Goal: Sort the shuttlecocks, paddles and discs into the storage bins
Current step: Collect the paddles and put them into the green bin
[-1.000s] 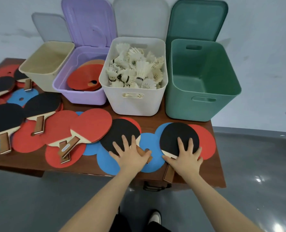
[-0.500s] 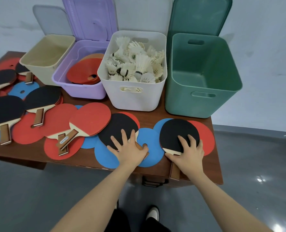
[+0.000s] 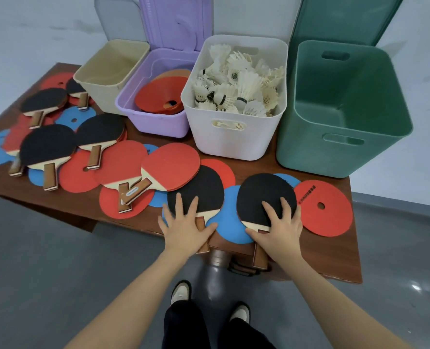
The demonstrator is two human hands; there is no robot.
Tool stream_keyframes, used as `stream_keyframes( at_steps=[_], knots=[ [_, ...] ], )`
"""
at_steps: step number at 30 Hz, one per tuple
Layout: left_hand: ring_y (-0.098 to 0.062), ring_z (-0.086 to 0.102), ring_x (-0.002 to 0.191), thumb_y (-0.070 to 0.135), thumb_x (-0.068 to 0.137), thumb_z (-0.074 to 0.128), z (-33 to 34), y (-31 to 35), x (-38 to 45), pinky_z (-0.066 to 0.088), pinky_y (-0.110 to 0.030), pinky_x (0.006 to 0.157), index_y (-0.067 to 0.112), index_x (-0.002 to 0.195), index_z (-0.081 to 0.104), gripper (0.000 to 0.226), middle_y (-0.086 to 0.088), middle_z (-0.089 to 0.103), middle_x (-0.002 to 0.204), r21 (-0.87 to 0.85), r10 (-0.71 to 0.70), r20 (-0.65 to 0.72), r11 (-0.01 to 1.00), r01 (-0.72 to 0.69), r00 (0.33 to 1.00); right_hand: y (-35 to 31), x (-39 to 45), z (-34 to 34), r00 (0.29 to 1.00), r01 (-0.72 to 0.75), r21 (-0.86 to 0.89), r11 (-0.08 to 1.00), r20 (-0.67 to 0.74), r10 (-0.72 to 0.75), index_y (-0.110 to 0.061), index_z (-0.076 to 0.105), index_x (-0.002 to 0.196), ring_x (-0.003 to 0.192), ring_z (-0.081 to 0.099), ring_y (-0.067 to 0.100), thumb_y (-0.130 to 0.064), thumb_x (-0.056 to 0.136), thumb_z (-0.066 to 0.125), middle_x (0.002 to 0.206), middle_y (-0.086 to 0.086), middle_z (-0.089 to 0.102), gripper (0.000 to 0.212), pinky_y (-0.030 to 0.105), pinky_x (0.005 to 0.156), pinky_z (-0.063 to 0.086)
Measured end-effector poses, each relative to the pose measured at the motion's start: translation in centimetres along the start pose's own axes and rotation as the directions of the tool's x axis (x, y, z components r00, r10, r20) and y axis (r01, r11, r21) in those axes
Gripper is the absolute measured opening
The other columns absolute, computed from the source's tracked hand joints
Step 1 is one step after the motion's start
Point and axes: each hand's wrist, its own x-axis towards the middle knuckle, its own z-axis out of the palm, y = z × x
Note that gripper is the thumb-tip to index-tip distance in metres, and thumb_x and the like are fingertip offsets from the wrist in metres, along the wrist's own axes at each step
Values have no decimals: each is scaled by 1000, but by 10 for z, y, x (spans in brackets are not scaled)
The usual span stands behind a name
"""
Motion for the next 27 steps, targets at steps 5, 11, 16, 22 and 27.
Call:
stream_keyframes(
  at_steps=[5,11,16,22,27],
  knots=[
    [-46,-1,139,77,71,49,4,25,15,11,-51,113,38,148,2,98,-6,-9,156,-133,-228,20,964,229,973,-4,-5,-4,994,-95,-176,980,29,102,-43,13,145,139,9,42,-79,68,51,157,8,2,94,50,111,13],
    [-49,13,134,75,70,53,8,33,18,18,-49,111,35,147,13,96,-7,1,156,-128,-262,-71,959,252,962,-11,0,-6,989,-116,-186,976,66,130,-44,5,146,136,14,42,-78,66,53,156,8,0,99,49,110,15],
    [-43,38,118,79,69,49,-8,25,15,31,-45,99,33,146,22,94,-3,19,153,1,-198,-98,980,199,975,-10,2,-5,992,-100,-147,984,68,111,-44,17,144,134,13,45,-74,69,55,156,6,4,90,51,110,14],
    [-39,37,124,78,68,51,-21,20,7,33,-46,100,35,143,30,89,2,24,151,-109,-200,-43,975,194,979,0,1,-16,998,-41,-138,990,37,47,-38,39,139,132,20,45,-70,68,62,154,6,20,81,51,104,21],
    [-31,40,126,78,67,54,-31,22,-3,36,-45,100,32,141,36,88,3,30,148,-260,-179,-11,951,170,984,4,-7,-28,998,-62,-102,993,7,63,-38,45,135,132,23,43,-70,64,66,152,4,26,80,51,103,24]
  ],
)
